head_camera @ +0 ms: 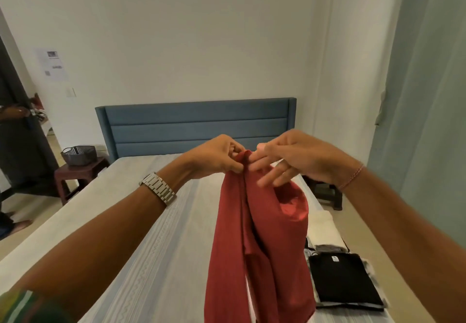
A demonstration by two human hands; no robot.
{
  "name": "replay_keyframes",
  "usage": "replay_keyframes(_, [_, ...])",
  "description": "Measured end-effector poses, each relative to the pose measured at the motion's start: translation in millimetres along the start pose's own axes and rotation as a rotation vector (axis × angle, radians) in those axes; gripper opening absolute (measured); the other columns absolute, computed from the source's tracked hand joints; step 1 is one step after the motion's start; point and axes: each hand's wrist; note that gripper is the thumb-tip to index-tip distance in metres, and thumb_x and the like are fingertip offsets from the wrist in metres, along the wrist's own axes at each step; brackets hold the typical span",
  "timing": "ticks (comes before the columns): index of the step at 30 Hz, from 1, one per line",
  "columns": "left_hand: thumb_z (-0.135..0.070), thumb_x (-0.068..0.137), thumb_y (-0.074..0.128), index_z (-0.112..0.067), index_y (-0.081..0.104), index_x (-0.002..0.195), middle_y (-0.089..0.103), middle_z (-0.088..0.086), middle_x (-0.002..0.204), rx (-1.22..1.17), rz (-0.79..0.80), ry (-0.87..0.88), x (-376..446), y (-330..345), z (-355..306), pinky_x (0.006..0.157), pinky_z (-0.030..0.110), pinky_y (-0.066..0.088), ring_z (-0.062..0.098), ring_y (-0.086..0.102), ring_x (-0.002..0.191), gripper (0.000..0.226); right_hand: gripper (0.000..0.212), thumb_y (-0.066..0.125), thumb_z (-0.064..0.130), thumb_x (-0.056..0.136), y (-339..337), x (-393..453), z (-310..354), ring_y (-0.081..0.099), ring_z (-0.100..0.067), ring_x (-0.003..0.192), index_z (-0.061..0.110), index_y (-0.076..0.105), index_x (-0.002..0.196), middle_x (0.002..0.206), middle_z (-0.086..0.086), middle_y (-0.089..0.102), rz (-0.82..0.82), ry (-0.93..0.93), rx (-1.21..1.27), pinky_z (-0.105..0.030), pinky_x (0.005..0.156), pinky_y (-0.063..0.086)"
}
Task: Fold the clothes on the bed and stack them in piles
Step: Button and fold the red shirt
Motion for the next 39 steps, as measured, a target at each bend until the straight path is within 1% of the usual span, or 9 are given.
replay_keyframes(3, [0.016, 0.076, 0.049, -0.001, 0.075, 0.090, 0.069, 0.012, 0.077, 0.018, -0.072, 0.047, 1.0, 5.7, 2.5, 0.072, 0.027, 0.053, 0.017, 0.062, 0.073, 0.034, 0.033, 0.073, 0.027, 0.093, -27.0, 7.5, -7.2, 0.074, -0.010, 0.098, 0.021, 0.065, 0.125, 0.116, 0.004, 0.075, -0.235, -0.181, -0.404, -0.031, 0.090, 0.061])
replay_keyframes(7, [0.021, 0.077, 0.044, -0.003, 0.076, 0.094, 0.075, 0.017, 0.096, -0.043, -0.118, 0.167, 4.1, 12.3, 0.9, 0.087, 0.035, 0.058, 0.026, 0.071, 0.091, 0.044, 0.071, 0.067, 0.013, 0.097, -15.1, 24.0, -31.8, 0.055, 0.000, 0.130, 0.024, 0.029, 0.157, 0.147, 0.011, 0.051, 0.172, -0.170, -0.174, -0.019, 0.101, 0.049])
replay_keyframes(11, [0.020, 0.081, 0.045, -0.006, 0.075, 0.099, 0.075, 0.012, 0.091, -0.015, -0.198, 0.197, 2.7, 19.3, 4.6, 0.084, 0.040, 0.061, 0.025, 0.071, 0.086, 0.044, 0.037, 0.068, 0.017, 0.095, -6.7, 34.8, -29.8, 0.068, 0.002, 0.102, 0.025, 0.061, 0.131, 0.115, 0.013, 0.070, 0.083, -0.229, -0.240, -0.014, 0.082, 0.053])
replay_keyframes(14, [0.023, 0.084, 0.039, -0.001, 0.068, 0.105, 0.075, 0.018, 0.088, -0.114, -0.347, 0.163, -7.0, 10.5, 17.0, 0.066, 0.031, 0.060, 0.022, 0.072, 0.077, 0.042, 0.017, 0.074, 0.029, 0.092, -14.4, 43.4, -31.1, 0.071, -0.006, 0.079, 0.018, 0.078, 0.105, 0.092, 0.004, 0.078, -0.016, -0.187, -0.510, -0.028, 0.077, 0.060])
replay_keyframes(20, [0.018, 0.094, 0.041, -0.008, 0.067, 0.100, 0.076, 0.018, 0.099, -0.126, -0.607, 0.012, -39.1, -53.5, 63.6, 0.089, 0.034, 0.056, 0.031, 0.073, 0.098, 0.038, 0.025, 0.074, 0.041, 0.090, -53.2, 37.9, -61.5, 0.060, -0.013, 0.077, 0.017, 0.065, 0.093, 0.085, 0.000, 0.065, -0.357, -0.175, -0.520, -0.030, 0.071, 0.051])
replay_keyframes(24, [0.019, 0.091, 0.044, -0.014, 0.065, 0.090, 0.067, 0.006, 0.081, 0.091, -0.715, -0.114, -57.9, -81.3, 78.6, 0.062, 0.013, 0.050, 0.020, 0.061, 0.078, 0.038, 0.040, 0.070, 0.045, 0.092, -74.6, 34.7, -76.6, 0.053, -0.015, 0.070, 0.007, 0.059, 0.086, 0.079, -0.005, 0.058, -0.461, -0.117, -0.433, -0.027, 0.063, 0.044])
replay_keyframes(29, [0.011, 0.085, 0.054, -0.009, 0.076, 0.100, 0.068, 0.003, 0.085, 0.470, -0.750, -0.222, -73.3, -94.4, 76.2, 0.075, 0.029, 0.046, 0.019, 0.062, 0.085, 0.034, 0.048, 0.077, 0.041, 0.088, -65.2, 36.7, -74.8, 0.039, -0.011, 0.056, 0.017, 0.041, 0.066, 0.059, 0.002, 0.046, -0.597, -0.283, -0.622, -0.015, 0.052, 0.033])
replay_keyframes(33, [-0.005, 0.083, 0.080, -0.020, 0.080, 0.082, 0.074, 0.004, 0.070, 0.328, -0.594, -0.225, -93.9, -115.4, 73.6, 0.070, 0.030, 0.052, 0.011, 0.061, 0.067, 0.015, 0.050, 0.074, 0.056, 0.082, -63.0, 31.6, -73.8, 0.044, -0.009, 0.054, 0.013, 0.054, 0.066, 0.059, 0.003, 0.054, -0.596, -0.282, -0.644, -0.020, 0.056, 0.036])
replay_keyframes(39, [-0.006, 0.091, 0.073, -0.005, 0.079, 0.105, 0.078, 0.012, 0.096, 0.224, -0.293, -0.279, -127.8, -142.1, 71.5, 0.085, 0.033, 0.061, 0.023, 0.072, 0.090, 0.015, 0.035, 0.065, 0.044, 0.093, -60.8, 6.3, -52.7, 0.050, -0.001, 0.052, 0.040, 0.065, 0.058, 0.054, 0.019, 0.054, -0.330, -0.226, -0.576, -0.016, 0.058, 0.039])
Point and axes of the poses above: each hand's wrist, its own x-axis towards the middle knuckle, its own y-axis out of the palm, z = x × y
